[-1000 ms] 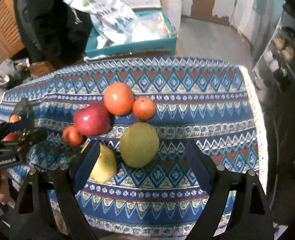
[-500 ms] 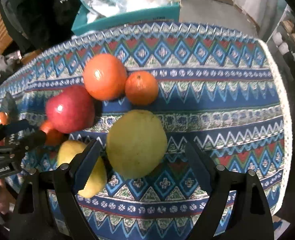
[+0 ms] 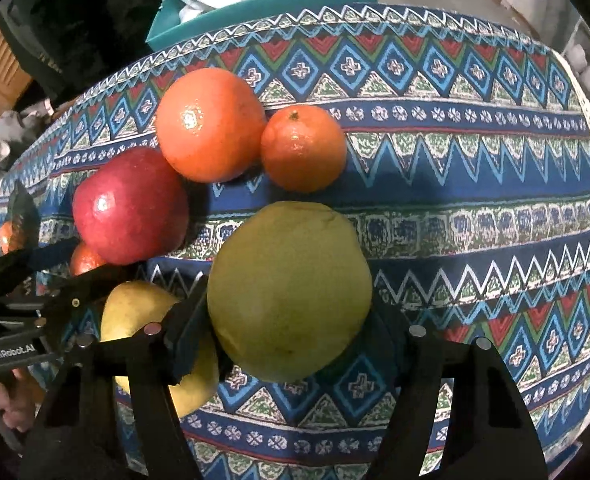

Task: Organize fruits
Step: 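Move both tools back to the fruit cluster, then grasp the orange with the left tool while the right tool grasps the large green pear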

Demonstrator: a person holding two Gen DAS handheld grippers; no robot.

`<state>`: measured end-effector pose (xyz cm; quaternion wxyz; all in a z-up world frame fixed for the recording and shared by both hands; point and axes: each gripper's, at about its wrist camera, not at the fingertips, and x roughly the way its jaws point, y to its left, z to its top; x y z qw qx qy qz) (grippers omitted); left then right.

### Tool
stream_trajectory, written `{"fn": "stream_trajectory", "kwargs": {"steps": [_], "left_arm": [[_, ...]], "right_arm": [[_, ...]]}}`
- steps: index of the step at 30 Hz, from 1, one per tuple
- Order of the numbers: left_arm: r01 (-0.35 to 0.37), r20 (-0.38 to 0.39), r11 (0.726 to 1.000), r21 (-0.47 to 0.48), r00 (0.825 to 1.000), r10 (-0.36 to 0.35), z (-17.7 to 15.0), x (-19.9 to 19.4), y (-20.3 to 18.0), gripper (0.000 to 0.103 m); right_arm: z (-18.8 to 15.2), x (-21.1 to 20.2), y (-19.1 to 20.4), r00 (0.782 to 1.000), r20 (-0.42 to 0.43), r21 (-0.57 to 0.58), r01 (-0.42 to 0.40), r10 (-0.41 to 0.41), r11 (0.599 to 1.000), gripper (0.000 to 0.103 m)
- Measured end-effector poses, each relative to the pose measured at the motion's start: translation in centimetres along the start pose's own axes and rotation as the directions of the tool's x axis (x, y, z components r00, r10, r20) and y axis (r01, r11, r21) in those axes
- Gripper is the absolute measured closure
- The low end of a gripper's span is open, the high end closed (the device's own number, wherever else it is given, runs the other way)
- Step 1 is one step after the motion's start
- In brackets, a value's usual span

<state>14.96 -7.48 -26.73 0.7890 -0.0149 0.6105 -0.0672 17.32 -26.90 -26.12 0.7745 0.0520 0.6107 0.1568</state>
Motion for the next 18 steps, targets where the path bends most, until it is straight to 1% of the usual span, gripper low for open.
{"fn": "stream_trajectory", "kwargs": {"steps": [4,5,6,7,8,9,13,18], "left_arm": [[-0.014,0.002,0.999,0.036,1.000,0.014,0.0,0.4,-0.8,0.024],[-0.023,0.005,0.999,0.049,1.000,0.023,-0.1,0.4,-1.0,0.030],[-0.021,0.008,0.998,0.063,1.000,0.020,-0.2,0.4,-1.3,0.038],[-0.007,0.003,0.997,0.074,1.000,0.007,-0.3,0.5,-1.6,0.043],[0.006,-0.003,0.997,0.083,1.000,-0.005,-0.2,0.7,-1.9,0.053],[0.013,-0.009,0.996,0.090,1.000,-0.012,-0.3,0.7,-2.1,0.055],[-0.030,0.016,0.991,0.128,0.999,0.029,-1.0,0.5,-3.3,0.056],[-0.027,0.053,0.992,0.120,0.998,0.020,-1.1,-1.0,-2.7,0.057]], "right_arm": [[0.1,-0.1,0.4,1.000,0.012,-0.018,0.015,-0.015,1.000,0.033],[-0.3,-0.3,0.3,1.000,0.016,-0.024,0.025,-0.025,0.999,0.033],[-0.3,-0.3,0.4,0.999,0.020,-0.032,0.039,-0.038,0.999,0.033],[-0.3,-0.3,0.5,0.998,0.024,-0.039,0.053,-0.052,0.998,0.033],[-0.3,-0.4,0.7,0.997,0.028,-0.046,0.068,-0.066,0.997,0.033],[-0.3,-0.4,0.8,0.997,0.031,-0.048,0.076,-0.074,0.996,0.033],[-0.5,-0.8,0.2,0.995,0.045,-0.044,0.088,-0.086,0.995,0.033],[-0.9,-3.0,-0.5,0.991,0.086,-0.051,0.106,-0.101,0.993,0.033]]}}
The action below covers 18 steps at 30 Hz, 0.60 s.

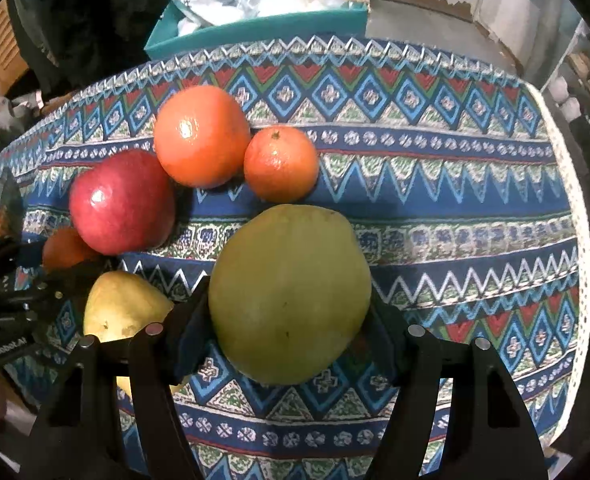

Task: Organize fruits
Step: 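Grasp the orange with the left tool while the right tool grasps the large green pear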

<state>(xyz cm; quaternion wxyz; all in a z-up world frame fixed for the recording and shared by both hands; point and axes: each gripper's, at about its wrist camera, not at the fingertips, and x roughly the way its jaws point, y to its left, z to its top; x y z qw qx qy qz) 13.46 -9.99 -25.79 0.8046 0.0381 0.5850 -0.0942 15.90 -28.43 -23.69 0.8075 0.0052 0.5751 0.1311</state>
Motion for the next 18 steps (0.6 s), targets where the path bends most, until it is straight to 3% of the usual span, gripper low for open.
{"fn": "stream_trajectory", "kwargs": {"steps": [18], "left_arm": [[0.032,0.160,0.999,0.010,0.986,-0.033,-0.1,-8.8,1.4,0.057]], "right_arm": [[-0.1,-7.7,2.6,0.984,0.178,-0.060,0.013,-0.002,0.998,0.033]]}}
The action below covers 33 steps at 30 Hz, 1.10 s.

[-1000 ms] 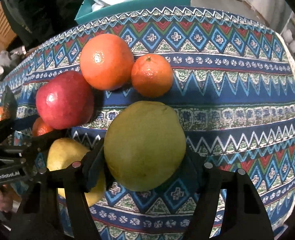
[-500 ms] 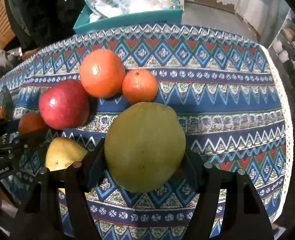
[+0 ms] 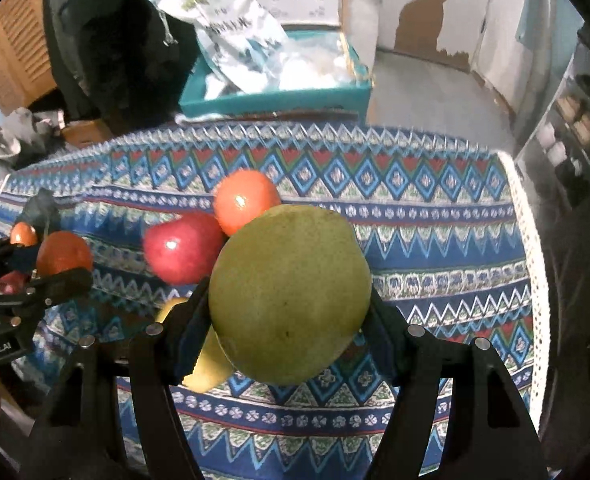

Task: Organize fruits
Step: 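Grasp the orange with the left tool while the right tool grasps the large green pear, then carry the orange and large green pear over the glass bowl with both tools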

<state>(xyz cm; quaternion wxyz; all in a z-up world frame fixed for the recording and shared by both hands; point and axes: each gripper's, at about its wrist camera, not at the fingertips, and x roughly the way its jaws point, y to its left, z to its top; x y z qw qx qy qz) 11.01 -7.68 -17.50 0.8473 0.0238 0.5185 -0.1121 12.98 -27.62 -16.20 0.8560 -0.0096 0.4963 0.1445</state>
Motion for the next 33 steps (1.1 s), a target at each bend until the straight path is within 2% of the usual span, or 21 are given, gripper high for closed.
{"fn": "stream_trajectory", "kwargs": {"steps": [13,20,33], "left_arm": [[0.008,0.092,1.000,-0.009,0.996,-0.007,-0.3,-5.6,0.6,0.057],[-0.018,0.148,1.000,0.003,0.989,0.018,-0.4,-8.2,0.7,0.057],[0.003,0.205,1.000,-0.012,0.979,0.000,-0.9,-11.9,1.8,0.057]], "right_arm": [[1.5,-4.5,3.4,0.993,0.110,-0.057,-0.041,0.047,0.998,0.033],[2.0,-6.9,4.8,0.984,0.163,-0.091,-0.062,0.077,0.994,0.033],[2.8,-10.1,7.8,0.965,0.231,-0.148,-0.094,0.126,0.985,0.033]]}}
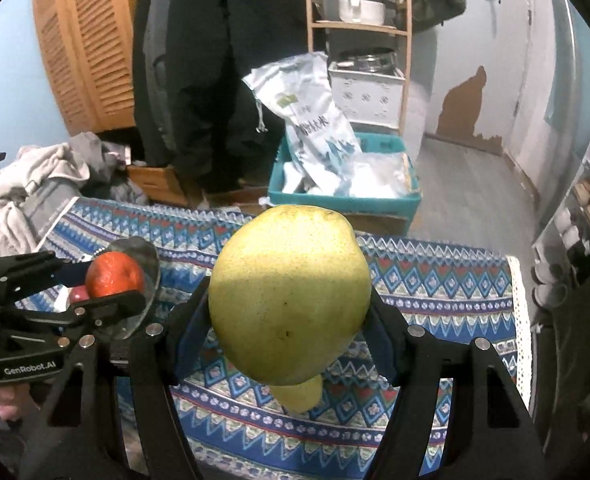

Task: Organize fruits
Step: 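Carry the orange and large green pear over the glass bowl with both tools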

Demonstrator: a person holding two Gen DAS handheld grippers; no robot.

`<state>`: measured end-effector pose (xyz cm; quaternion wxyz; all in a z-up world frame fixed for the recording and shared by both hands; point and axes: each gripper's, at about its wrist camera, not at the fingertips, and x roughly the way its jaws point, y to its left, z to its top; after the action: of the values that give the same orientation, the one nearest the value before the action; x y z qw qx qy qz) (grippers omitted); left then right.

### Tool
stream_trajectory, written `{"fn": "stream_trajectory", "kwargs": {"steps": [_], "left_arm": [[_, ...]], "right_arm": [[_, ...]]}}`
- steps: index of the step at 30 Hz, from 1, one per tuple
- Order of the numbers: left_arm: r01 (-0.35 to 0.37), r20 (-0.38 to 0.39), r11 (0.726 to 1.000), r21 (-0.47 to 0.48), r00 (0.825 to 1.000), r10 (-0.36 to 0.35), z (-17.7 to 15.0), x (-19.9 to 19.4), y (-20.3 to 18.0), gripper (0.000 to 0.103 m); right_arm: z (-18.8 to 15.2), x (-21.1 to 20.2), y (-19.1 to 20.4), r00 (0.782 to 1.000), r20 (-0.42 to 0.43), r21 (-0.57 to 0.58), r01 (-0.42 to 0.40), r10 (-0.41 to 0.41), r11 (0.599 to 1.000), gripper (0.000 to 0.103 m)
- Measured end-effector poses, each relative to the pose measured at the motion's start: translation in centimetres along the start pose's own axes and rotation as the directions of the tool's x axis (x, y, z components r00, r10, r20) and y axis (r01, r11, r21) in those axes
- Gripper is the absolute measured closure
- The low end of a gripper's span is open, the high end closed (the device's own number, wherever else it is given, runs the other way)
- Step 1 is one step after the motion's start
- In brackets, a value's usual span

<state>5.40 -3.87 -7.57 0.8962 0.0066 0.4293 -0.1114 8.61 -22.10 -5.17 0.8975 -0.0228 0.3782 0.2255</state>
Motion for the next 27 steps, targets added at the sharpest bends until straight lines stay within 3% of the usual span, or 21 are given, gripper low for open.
{"fn": "stream_trajectory", "kwargs": {"steps": [14,27], "left_arm": [[-0.014,0.037,0.997,-0.070,0.999,0.017,-0.5,-2.4,3.5,0.057],[-0.066,0.060,0.987,-0.145,0.995,0.076,-1.6,-4.5,7.9,0.057]], "right_arm": [[2.2,0.1,4.4,0.998,0.029,-0.047,-0.062,0.064,0.997,0.033],[3.7,1.5,9.3,0.992,0.017,-0.098,-0.119,0.122,0.988,0.033]]}}
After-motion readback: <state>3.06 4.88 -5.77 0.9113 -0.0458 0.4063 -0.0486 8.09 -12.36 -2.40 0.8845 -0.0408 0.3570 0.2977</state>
